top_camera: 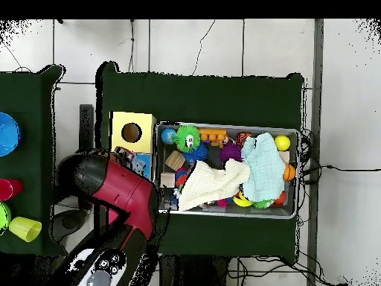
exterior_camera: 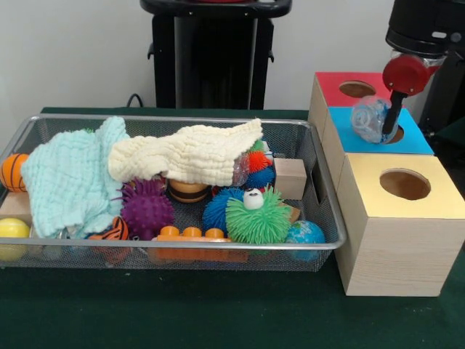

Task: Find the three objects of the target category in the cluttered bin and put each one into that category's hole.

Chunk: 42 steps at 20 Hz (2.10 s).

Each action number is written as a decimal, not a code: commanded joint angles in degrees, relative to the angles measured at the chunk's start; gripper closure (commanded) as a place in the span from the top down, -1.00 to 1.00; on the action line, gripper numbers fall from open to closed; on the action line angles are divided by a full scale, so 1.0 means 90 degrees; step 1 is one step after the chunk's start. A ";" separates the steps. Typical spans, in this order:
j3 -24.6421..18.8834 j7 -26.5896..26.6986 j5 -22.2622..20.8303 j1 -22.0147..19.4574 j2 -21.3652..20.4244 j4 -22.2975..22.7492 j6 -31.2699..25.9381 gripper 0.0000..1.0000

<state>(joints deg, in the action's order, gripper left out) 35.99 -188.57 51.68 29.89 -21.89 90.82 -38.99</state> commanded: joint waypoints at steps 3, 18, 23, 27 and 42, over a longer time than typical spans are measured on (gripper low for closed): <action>-0.1144 -0.0038 -0.0108 -0.0402 -0.0206 0.0686 0.0607 -1.00; -0.1228 -0.0639 -0.0075 -0.0141 -0.0272 0.0700 0.0370 -1.00; -0.1322 -0.0495 -0.0013 -0.0107 -0.0364 0.0965 0.0585 -1.00; -0.1458 -0.0366 0.0020 -0.0131 -0.0408 0.1183 0.0863 -1.00; -0.1663 0.0087 -0.0254 -0.0407 -0.0737 0.1669 0.1150 -1.00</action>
<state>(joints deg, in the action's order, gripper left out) 30.17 -188.57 51.26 28.91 -27.72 99.61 -32.01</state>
